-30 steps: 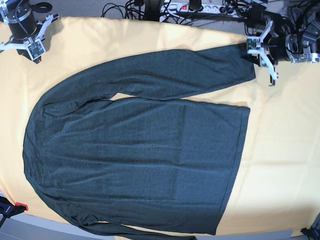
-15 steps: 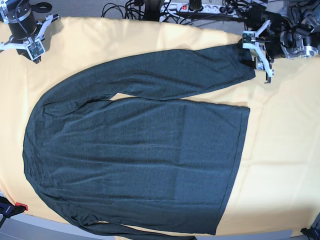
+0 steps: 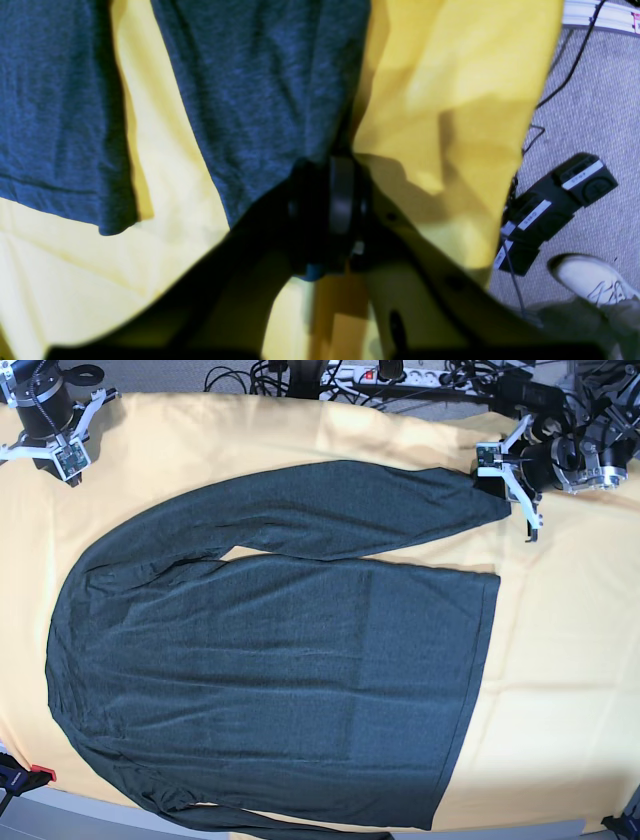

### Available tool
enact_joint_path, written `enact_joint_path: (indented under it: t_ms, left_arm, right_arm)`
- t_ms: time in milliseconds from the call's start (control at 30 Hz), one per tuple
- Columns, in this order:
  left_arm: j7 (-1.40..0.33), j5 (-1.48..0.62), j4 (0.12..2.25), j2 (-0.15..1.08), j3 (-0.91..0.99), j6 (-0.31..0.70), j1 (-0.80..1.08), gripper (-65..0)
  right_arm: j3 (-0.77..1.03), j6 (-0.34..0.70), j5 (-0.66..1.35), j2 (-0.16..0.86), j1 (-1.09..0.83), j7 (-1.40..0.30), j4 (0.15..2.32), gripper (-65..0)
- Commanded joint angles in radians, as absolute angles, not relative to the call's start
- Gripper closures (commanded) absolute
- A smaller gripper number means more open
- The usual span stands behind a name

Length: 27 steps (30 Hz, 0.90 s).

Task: Fold the T-shirt properly
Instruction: 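Close the left gripper on the sleeve cuff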

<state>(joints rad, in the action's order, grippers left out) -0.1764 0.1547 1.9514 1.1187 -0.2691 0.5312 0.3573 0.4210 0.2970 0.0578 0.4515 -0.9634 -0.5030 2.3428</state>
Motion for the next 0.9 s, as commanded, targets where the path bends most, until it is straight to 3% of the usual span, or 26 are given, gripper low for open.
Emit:
enact_joint_path:
  t_ms: [0, 200, 333, 467, 533, 600, 800, 867]
  left_arm:
    - [-0.166, 0.144, 1.973, 1.139, -0.26, 0.519, 0.348, -3.9]
    - [-0.215, 0.144, 2.03, 1.141, -0.26, 0.52, 0.348, -4.8]
    - [-0.273, 0.117, 2.069, 1.159, -0.26, 0.539, 0.349, -15.4]
    - [-0.271, 0.118, 2.068, 1.158, -0.26, 0.546, 0.349, -16.5]
    - [-0.271, 0.118, 2.067, 1.158, -0.26, 0.546, 0.349, -12.7]
    - [-0.271, 0.118, 2.064, 1.158, -0.26, 0.545, 0.349, -0.6]
    - [-0.271, 0.109, 2.053, 1.158, -0.26, 0.622, 0.349, 0.0]
    - [-0.27, 0.09, 2.053, 1.158, -0.26, 0.638, 0.349, -11.4]
  right_arm:
    - [0.428, 0.288, 0.055, 0.463, -0.97, -0.493, 2.356, 0.0]
    - [0.428, 0.288, 0.052, 0.463, -0.973, -0.494, 2.356, 0.0]
    - [0.428, 0.289, 0.052, 0.463, -0.984, -0.492, 2.356, 0.0]
    - [0.428, 0.289, 0.052, 0.463, -0.987, -0.494, 2.356, 0.0]
    - [0.428, 0.288, 0.052, 0.463, -0.987, -0.494, 2.356, 0.0]
    - [0.428, 0.288, 0.052, 0.463, -0.987, -0.494, 2.356, 0.0]
    - [0.428, 0.288, 0.052, 0.463, -0.987, -0.494, 2.356, 0.0]
    - [0.428, 0.288, 0.052, 0.463, -0.987, -0.494, 2.356, 0.0]
